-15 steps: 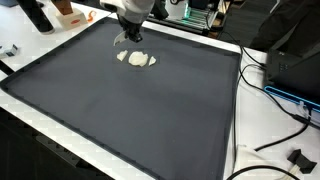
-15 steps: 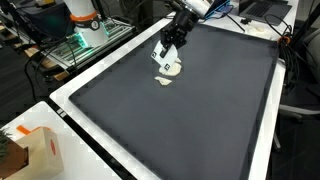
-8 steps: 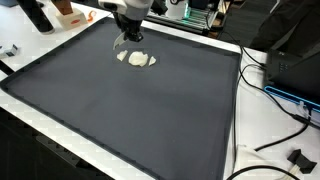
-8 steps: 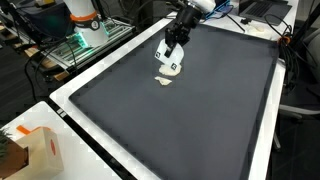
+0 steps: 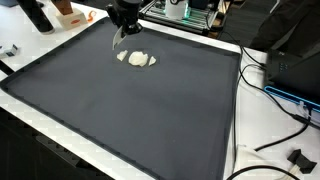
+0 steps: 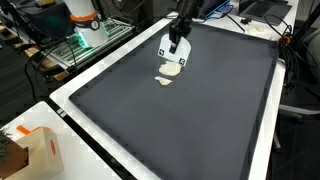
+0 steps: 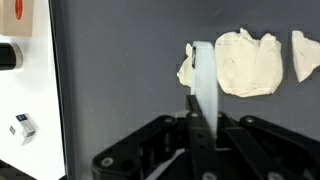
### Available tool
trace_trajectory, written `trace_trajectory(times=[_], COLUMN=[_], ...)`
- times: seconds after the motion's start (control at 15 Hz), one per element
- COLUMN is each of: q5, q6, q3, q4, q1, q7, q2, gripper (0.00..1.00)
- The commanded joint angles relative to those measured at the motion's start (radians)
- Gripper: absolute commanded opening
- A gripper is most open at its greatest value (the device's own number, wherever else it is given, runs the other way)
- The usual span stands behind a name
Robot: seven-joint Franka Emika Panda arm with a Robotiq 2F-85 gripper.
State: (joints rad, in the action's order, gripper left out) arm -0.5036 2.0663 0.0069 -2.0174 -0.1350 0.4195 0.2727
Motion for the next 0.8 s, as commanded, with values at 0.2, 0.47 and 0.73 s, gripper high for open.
trace_trajectory(times=[0.2,0.47,0.73], q5=[0.140,0.237,0.315], q6=[0.135,0.179,0.187], q3=[0.009,0.010,0.011], q4=[-0.134,-0.176,-0.203], q1=[0.055,0.074,0.085], q7=[-0.216,-0.321,-0.449], q2=[-0.142,-0.197,-0.241], gripper=[0.01,0.01,0.01])
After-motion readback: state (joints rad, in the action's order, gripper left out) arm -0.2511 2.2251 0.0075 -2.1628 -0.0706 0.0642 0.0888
